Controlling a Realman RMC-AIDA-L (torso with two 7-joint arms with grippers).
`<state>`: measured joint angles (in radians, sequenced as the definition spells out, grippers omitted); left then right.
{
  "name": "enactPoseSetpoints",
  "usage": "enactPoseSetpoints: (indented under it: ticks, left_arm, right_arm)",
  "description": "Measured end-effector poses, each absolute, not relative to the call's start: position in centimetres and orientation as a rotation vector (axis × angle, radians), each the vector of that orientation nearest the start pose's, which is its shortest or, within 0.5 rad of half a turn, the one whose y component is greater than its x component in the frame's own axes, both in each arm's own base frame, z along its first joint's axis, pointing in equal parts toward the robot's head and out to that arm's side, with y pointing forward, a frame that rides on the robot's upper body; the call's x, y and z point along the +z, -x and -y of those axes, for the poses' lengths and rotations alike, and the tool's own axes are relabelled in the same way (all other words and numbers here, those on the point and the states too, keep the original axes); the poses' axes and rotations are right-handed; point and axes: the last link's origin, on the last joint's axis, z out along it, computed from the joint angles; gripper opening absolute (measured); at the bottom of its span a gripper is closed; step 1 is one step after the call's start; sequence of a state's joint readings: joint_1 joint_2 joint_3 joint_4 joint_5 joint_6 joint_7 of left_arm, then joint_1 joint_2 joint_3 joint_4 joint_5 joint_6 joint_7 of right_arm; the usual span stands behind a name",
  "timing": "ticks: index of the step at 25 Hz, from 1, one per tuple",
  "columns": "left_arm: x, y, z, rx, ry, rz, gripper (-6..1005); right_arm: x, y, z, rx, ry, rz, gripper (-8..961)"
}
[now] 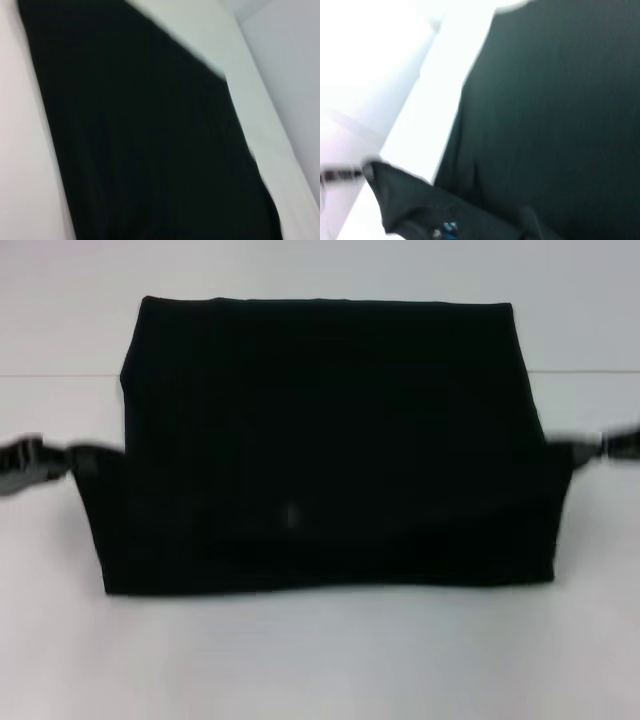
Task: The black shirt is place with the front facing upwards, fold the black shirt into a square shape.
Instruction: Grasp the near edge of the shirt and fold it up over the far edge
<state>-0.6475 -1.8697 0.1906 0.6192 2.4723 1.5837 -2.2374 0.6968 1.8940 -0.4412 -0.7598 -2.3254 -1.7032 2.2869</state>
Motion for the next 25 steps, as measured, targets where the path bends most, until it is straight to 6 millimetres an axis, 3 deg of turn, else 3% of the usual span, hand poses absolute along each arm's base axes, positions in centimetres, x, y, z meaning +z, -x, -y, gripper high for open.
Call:
enactPoseSetpoints:
  ticks: [3,8,15,25]
  left_arm:
    - [10.2,31.9,-38.1,-0.735,2.003,1.695,17]
    - [8.3,31.5,-40.5,-0.787,1.883,1.585,24]
    - [6.2,30.3,-43.0,-0.793,1.798,1.424,34]
    - [4.2,28.6,-45.7,-0.677,1.759,1.27,47]
  right_arm:
    - [10.3,-26.6,-39.1,0.725,2.271,-1.573,40]
    - [8.1,-27.4,-41.1,0.883,2.078,-1.506,39]
    - [4.7,-27.4,-42.9,0.869,1.935,-1.411,39]
    - [3.3,-27.5,-43.9,0.855,1.824,-1.337,39]
